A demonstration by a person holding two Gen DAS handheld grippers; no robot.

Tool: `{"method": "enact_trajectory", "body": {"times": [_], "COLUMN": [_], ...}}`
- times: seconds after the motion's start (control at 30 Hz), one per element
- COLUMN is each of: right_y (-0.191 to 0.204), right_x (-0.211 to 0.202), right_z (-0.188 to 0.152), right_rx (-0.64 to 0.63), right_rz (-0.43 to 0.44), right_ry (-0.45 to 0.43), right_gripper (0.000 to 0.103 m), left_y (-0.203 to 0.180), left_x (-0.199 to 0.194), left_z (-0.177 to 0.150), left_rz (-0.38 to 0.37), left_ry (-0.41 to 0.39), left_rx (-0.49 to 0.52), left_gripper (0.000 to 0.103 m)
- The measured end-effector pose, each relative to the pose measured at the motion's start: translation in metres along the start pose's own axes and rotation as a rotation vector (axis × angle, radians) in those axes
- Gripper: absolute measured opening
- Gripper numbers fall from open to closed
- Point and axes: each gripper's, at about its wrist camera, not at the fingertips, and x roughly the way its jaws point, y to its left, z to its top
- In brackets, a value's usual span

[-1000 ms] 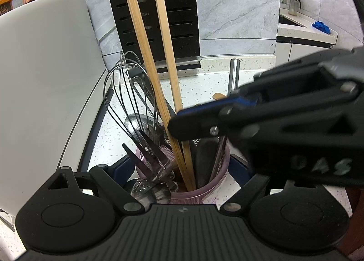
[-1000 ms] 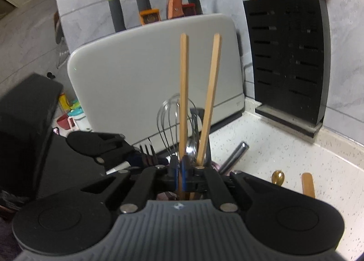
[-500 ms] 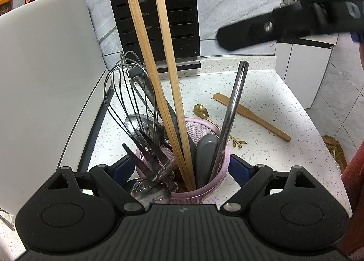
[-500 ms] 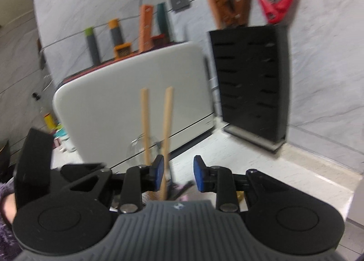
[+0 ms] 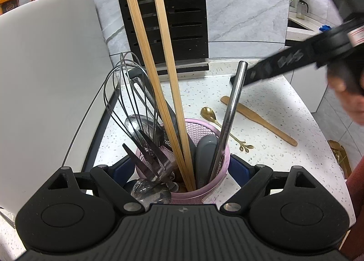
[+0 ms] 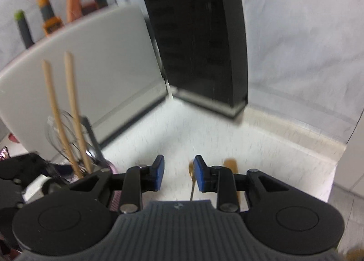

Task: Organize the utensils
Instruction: 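Move the right tool down to the gold spoon on the counter, then close the right tool on the gold spoon's handle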

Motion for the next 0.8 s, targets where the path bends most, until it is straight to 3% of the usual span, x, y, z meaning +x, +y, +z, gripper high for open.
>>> {"method": "enact_trajectory", "body": {"times": [0.5,0.8], "right_y": [-0.003,0.008], "right_x": [0.091,0.111], "right_z": [-0.003,0.001], "right_rx": [-0.051,-0.088], "right_rz": [-0.122,-0.160], "right_ry": [0.212,0.216], "right_gripper": [0.025,0.025], "left_y": [-0.002,-0.005], "left_x": [0.003,0.005], "left_z": [0.002,0.004], "left_rz": [0.013,0.023], "left_ry": [-0.001,0.000], "left_rx": [-0.013,-0.021], "left_gripper": [0.102,0.102]}}
